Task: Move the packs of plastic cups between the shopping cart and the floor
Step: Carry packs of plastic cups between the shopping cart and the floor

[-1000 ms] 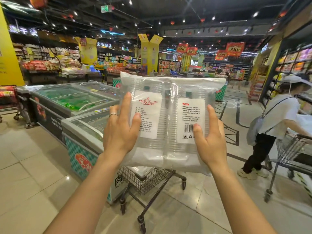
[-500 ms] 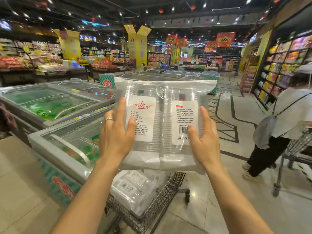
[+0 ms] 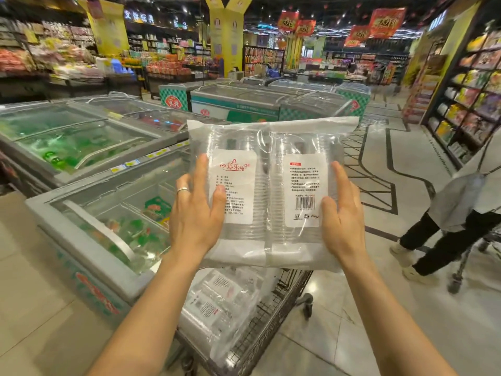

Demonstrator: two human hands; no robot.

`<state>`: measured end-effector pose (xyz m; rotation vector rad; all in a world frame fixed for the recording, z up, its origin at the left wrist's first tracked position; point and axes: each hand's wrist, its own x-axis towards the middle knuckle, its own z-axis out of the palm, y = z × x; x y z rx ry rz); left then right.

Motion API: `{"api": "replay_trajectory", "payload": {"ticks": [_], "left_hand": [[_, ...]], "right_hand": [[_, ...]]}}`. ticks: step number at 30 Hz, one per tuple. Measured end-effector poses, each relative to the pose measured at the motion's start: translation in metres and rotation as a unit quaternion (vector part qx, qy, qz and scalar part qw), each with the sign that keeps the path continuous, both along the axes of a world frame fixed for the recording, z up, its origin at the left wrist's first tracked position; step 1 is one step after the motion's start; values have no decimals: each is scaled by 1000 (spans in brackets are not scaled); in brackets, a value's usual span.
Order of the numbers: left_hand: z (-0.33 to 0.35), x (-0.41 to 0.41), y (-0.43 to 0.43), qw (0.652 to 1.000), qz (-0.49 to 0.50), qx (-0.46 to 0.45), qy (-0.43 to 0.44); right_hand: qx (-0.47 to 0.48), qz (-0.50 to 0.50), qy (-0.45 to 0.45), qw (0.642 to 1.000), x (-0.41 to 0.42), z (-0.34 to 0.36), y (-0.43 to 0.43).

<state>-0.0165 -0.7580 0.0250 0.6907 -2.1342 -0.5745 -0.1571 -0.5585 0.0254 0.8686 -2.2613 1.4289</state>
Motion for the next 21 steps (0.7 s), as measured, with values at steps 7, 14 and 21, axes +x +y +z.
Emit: {"api": "replay_trajectory", "payload": {"ticks": [7, 14, 21], "left_hand": [[-41, -79, -36, 998, 51, 11, -20], [-95, -178, -81, 990, 123, 53, -48], [-167, -257, -103, 972, 179, 135, -72]], "right_hand": [[13, 56, -27, 998, -96, -38, -51], [67, 138, -67, 986, -220, -92, -121], [136, 300, -147, 933, -336, -138, -174]]}}
